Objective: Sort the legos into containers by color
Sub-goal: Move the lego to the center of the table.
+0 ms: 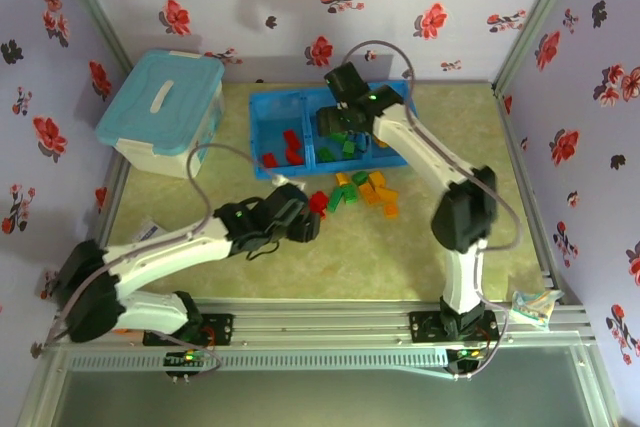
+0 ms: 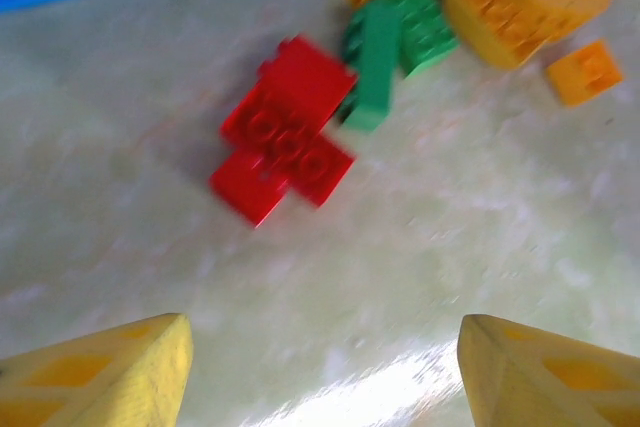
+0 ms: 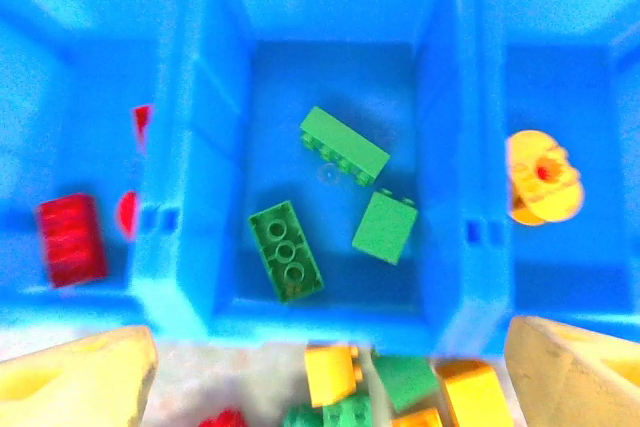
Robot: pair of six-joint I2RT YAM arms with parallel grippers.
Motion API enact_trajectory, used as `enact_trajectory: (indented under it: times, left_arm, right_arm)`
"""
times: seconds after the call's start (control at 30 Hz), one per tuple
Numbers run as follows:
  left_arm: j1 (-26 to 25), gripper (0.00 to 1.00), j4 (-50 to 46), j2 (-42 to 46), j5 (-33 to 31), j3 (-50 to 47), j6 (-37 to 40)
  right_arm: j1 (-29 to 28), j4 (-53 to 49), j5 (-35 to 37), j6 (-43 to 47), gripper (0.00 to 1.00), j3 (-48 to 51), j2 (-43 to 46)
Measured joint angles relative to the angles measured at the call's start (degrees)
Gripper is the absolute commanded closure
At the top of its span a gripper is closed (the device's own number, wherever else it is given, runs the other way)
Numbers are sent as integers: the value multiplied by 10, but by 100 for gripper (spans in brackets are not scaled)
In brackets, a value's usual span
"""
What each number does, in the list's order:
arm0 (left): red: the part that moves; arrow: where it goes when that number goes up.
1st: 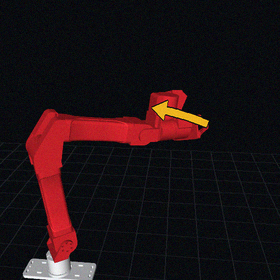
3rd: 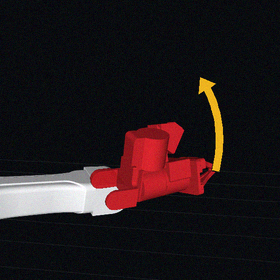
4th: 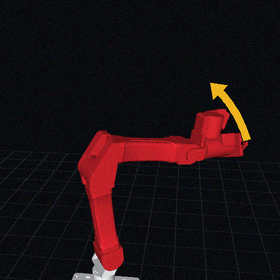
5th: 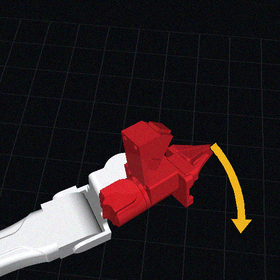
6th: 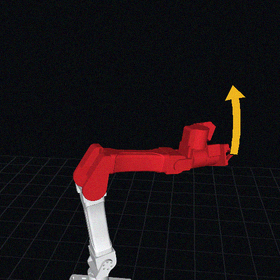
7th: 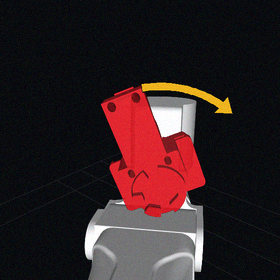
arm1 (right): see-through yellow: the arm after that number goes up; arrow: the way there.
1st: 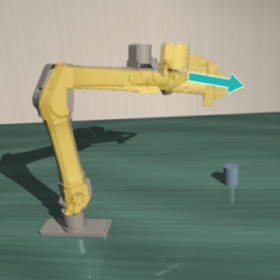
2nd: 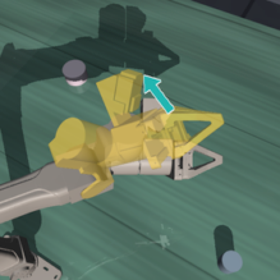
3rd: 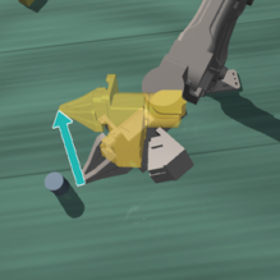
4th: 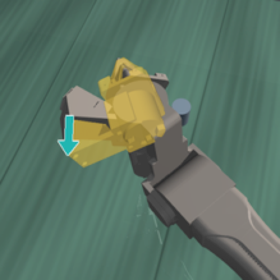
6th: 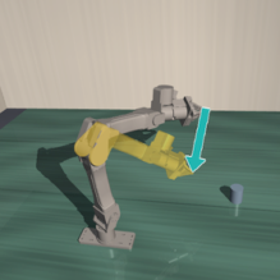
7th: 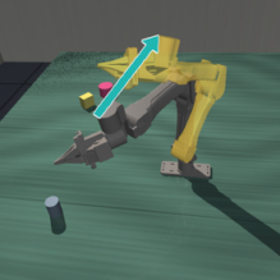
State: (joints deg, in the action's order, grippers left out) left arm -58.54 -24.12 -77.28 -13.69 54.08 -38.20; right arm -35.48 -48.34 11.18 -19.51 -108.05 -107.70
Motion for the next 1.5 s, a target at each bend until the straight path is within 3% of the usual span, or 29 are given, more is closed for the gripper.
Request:
enact_trajectory:
  times: [0.23,0.4,0.53,1.0,1.23,1.5]
  left_arm:
    - [15,35,-2,-205,37,165,57]
    - [44,45,-29,-301,54,234,85]
    - [60,46,-49,-346,66,272,101]
    - [63,56,-90,-414,78,356,136]
    - [63,39,-122,-436,69,393,147]
    - [79,34,-91,-362,45,281,130]
  right_arm:
    - [9,64,29,-9,7,218,265]
    - [43,72,37,-24,7,362,362]
    - [62,74,37,-38,7,443,421]
    - [73,108,20,-82,8,535,462]
    - [73,113,14,-93,8,546,474]
    - [73,113,14,-98,9,565,490]
